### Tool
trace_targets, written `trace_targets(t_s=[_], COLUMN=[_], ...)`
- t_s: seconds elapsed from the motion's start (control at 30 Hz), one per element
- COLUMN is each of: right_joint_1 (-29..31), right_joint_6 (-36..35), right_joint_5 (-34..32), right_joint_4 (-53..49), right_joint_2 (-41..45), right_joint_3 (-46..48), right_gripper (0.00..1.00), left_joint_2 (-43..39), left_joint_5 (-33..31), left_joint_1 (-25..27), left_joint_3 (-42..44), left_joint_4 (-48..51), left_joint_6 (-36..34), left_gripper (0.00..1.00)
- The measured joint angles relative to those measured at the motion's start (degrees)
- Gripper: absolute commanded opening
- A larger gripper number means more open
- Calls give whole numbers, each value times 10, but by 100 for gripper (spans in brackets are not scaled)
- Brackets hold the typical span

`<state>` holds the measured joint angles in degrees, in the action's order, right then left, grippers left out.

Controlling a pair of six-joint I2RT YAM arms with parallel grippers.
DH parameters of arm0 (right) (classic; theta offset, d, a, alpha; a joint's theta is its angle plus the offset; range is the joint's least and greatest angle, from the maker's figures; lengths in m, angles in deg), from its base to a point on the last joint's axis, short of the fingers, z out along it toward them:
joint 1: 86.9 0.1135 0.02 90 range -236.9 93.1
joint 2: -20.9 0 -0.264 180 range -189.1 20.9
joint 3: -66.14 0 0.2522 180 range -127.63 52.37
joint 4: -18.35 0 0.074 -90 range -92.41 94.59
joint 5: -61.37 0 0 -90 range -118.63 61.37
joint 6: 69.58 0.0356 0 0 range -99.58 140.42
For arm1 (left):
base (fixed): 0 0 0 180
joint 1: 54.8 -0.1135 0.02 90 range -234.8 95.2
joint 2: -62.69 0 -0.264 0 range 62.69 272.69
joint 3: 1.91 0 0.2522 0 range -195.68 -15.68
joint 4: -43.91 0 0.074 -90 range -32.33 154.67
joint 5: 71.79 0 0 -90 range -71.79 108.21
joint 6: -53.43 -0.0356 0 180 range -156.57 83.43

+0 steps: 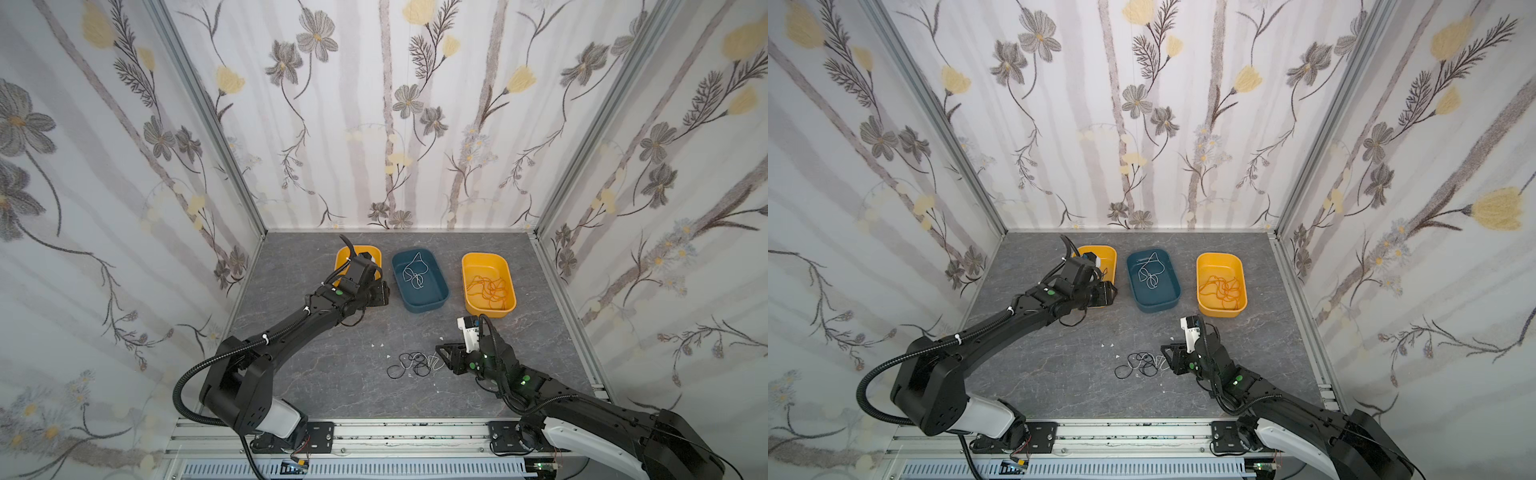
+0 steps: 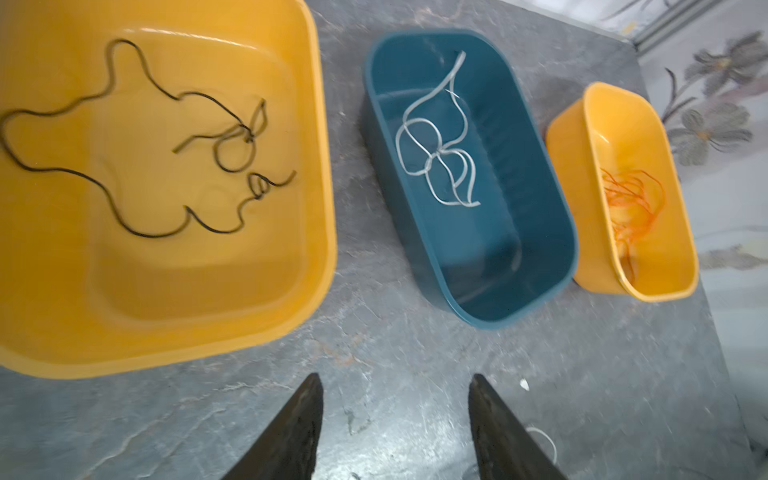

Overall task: Untangle the cables
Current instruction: 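Move the left gripper back to the cable pile beside the right gripper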

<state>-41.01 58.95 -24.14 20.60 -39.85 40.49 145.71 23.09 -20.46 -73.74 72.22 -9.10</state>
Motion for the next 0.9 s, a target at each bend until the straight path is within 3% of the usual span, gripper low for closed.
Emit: trace_targets(t_s=[0.17, 0.43, 0.7, 0.9], right_joint_1=[0, 2, 2, 3], right_joint_6=[11, 24, 32, 39], right_joint_5=[10, 13, 14, 20], right_joint_4=[-1, -2, 15, 52], right_joint_2=[-13, -30, -75, -115], right_joint_3=[10, 21, 24, 24], right_gripper=[38, 45, 45, 42], left_joint_2=[-50, -64, -16, 33], left_joint_5=[64, 97, 115, 146], left_joint_1=[53, 123, 145, 155], left_joint_3=[105, 171, 193, 197], left_joint_4=[-76, -122, -160, -203], left_joint_6=[37, 71, 77, 81], left_gripper=[57, 57, 62, 59])
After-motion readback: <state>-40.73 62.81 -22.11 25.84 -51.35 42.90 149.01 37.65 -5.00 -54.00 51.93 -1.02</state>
